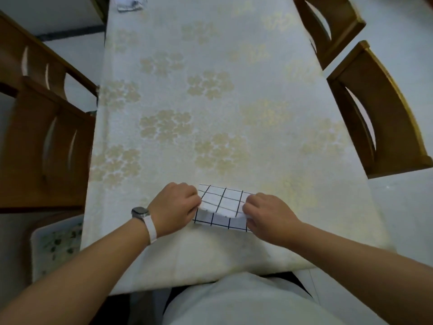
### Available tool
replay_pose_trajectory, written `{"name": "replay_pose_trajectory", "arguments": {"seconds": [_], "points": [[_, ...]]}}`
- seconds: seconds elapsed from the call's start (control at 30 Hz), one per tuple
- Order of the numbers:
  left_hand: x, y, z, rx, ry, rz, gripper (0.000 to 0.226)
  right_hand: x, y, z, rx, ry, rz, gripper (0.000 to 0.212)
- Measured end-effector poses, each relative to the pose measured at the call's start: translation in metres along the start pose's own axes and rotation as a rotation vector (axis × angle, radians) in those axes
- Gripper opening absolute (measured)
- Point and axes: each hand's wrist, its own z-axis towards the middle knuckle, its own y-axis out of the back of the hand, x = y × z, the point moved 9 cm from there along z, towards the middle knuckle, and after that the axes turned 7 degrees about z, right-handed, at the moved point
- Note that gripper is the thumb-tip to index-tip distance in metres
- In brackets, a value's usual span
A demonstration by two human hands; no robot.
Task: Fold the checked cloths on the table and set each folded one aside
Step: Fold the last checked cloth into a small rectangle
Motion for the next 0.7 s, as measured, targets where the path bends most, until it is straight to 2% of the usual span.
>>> {"name": "replay_pose_trajectory", "arguments": {"seconds": [0.3, 0.43, 0.6, 0.7], "points": [[-0.01, -0.068, -0.026, 0.156, 0.035, 0.041, 0.005, -0.005, -0.066, -0.031, 0.097, -0.022, -0.02, 0.006], [-0.006, -0.079, -0.029, 0.161, 0.096, 0.021, 0.012, -0.013, -0.072, -0.035, 0.101, -0.069, -0.018, 0.011], [-0.005, -0.081, -0.029, 0.194, 0.119, -0.03, 0.009, -0.014, -0.073, -0.036, 0.126, -0.118, 0.003, 0.01], [-0.001, -0.07, -0.018, 0.181, 0.136, -0.064, 0.021, -0.019, -0.061, -0.028, 0.107, -0.183, 0.041, 0.023]]}}
